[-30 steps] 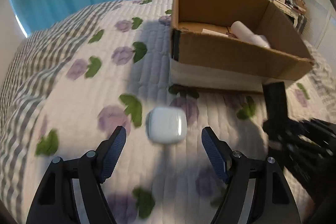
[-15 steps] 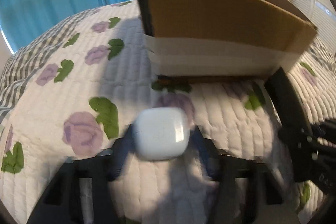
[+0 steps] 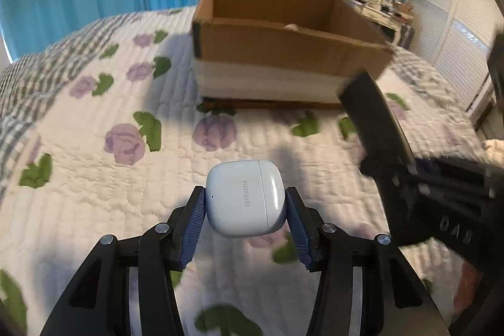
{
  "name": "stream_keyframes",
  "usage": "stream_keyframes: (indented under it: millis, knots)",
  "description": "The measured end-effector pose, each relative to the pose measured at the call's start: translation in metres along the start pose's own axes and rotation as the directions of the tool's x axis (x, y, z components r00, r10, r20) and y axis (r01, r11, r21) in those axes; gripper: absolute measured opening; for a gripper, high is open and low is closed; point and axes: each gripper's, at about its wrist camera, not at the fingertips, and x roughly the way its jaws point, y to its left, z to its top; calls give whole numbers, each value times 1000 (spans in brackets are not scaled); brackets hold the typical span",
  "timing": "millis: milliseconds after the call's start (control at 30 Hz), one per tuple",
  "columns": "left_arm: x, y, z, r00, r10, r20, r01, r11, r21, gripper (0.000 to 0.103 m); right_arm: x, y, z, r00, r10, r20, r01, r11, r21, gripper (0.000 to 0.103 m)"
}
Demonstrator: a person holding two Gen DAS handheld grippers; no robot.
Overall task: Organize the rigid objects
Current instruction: 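Lower the earbud case and black remote into the box and release both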
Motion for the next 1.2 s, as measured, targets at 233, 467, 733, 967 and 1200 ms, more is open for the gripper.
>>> stream_keyframes:
  millis: [233, 467, 733, 967, 1200]
  knots:
    - [-47, -1, 40, 998, -45, 54, 45, 999, 8, 51, -57, 14, 45, 994, 8, 107, -2, 998, -56, 19]
    - [-72, -2, 107, 988, -26, 152, 22, 999, 32, 51, -85, 7, 101, 985, -18, 172, 33, 996, -83, 19]
    - [-46, 1, 182, 980, 6, 200, -14, 999, 38, 51, -77, -12, 161, 976, -42, 213, 64, 993, -99, 19]
    - [11, 1, 222, 983, -5, 182, -1, 999, 33, 51, -42, -26, 199, 973, -53, 223, 79, 991, -109, 19]
    - [76, -3, 224, 994, 1, 109, -7, 998, 58, 51, -1, -39, 215, 977, -64, 201, 90, 988, -123, 18]
